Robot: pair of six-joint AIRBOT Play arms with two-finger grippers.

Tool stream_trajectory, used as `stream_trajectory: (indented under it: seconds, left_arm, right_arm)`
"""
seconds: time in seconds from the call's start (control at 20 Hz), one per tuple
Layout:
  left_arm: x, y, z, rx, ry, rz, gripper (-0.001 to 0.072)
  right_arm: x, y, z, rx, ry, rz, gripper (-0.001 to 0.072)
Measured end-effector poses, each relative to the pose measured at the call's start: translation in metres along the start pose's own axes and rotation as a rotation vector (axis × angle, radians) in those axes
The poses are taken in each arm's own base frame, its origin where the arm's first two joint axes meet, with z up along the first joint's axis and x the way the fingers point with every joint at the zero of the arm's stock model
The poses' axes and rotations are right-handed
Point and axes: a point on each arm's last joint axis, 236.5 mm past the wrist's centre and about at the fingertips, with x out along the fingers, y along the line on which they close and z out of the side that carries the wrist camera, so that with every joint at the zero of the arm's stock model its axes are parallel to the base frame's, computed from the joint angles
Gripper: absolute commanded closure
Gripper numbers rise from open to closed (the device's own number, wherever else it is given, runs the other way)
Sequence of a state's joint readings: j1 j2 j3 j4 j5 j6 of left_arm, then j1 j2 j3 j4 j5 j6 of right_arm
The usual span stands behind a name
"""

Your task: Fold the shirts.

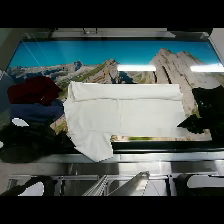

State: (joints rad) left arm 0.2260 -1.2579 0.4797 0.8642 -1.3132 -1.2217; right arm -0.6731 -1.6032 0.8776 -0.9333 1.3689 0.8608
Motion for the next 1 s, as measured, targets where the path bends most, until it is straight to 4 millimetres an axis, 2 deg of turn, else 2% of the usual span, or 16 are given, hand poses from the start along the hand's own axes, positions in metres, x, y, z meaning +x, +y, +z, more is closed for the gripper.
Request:
stream_trajectory:
  seconds: [0.2,0.4,0.45,0.5,0.8,1.0]
  left_arm:
    - [0.003,0.004,0.018,0.007,-0.086,0.004,0.0462]
    - [0.001,-0.011,0.039,0.046,-0.182,-0.060,0.0464]
    - [0.000,-0.017,0.041,0.055,-0.192,-0.082,0.0508]
    - [0.000,-0.021,0.041,0.063,-0.193,-0.099,0.0574]
    - [0.000,-0.043,0.014,0.117,-0.087,-0.198,0.0578]
    - [0.000,-0.045,0.011,0.138,-0.076,-0.204,0.0579]
  right_arm:
    - [0.000,0.001,0.000,-0.001,0.000,0.002,0.0390]
    - [0.000,0.001,0.000,0.002,0.000,0.004,0.0390]
    - [0.000,0.001,0.000,0.002,0.001,0.005,0.0390]
    - [0.000,0.001,0.000,0.002,0.002,0.006,0.0390]
    - [0.001,0.004,-0.006,0.004,0.025,0.021,0.0390]
    - [0.001,0.006,-0.009,0.007,0.036,0.027,0.0391]
